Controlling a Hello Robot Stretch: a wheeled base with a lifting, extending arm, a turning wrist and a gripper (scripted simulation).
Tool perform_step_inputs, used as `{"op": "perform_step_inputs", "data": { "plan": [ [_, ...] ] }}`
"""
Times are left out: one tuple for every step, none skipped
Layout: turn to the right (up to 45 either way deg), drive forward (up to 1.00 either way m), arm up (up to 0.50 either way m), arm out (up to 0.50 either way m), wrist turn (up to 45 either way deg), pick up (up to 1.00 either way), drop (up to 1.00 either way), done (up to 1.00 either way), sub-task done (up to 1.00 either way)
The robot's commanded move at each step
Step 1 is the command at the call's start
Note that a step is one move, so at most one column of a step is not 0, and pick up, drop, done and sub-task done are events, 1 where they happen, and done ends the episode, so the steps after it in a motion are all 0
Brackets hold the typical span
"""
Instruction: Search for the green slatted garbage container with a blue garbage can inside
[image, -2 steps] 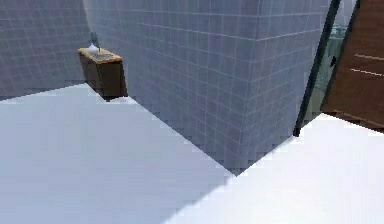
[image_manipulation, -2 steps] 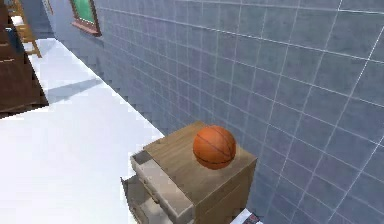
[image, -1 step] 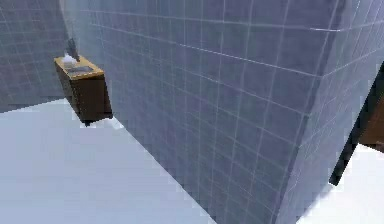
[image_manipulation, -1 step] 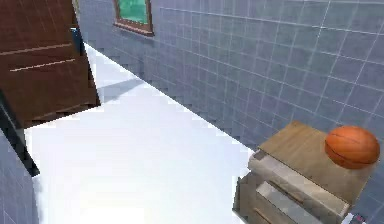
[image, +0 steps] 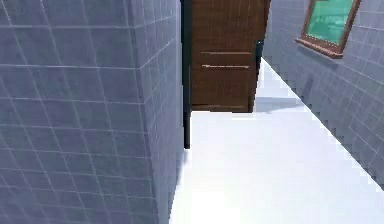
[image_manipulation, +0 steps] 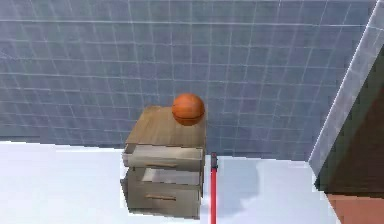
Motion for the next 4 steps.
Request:
{"op": "perform_step_inputs", "data": {
  "plan": [
    [42.0, 0.00, 0.00, 0.00, 0.0, 0.00, 0.00, 0.00, 0.00],
    [0.0, 0.70, 0.00, 0.00, 0.0, 0.00, 0.00, 0.00, 0.00],
    [-36.0, 0.00, 0.00, 0.00, 0.0, 0.00, 0.00, 0.00, 0.00],
    [0.0, 1.00, 0.00, 0.00, 0.0, 0.00, 0.00, 0.00, 0.00]
  ]
}}
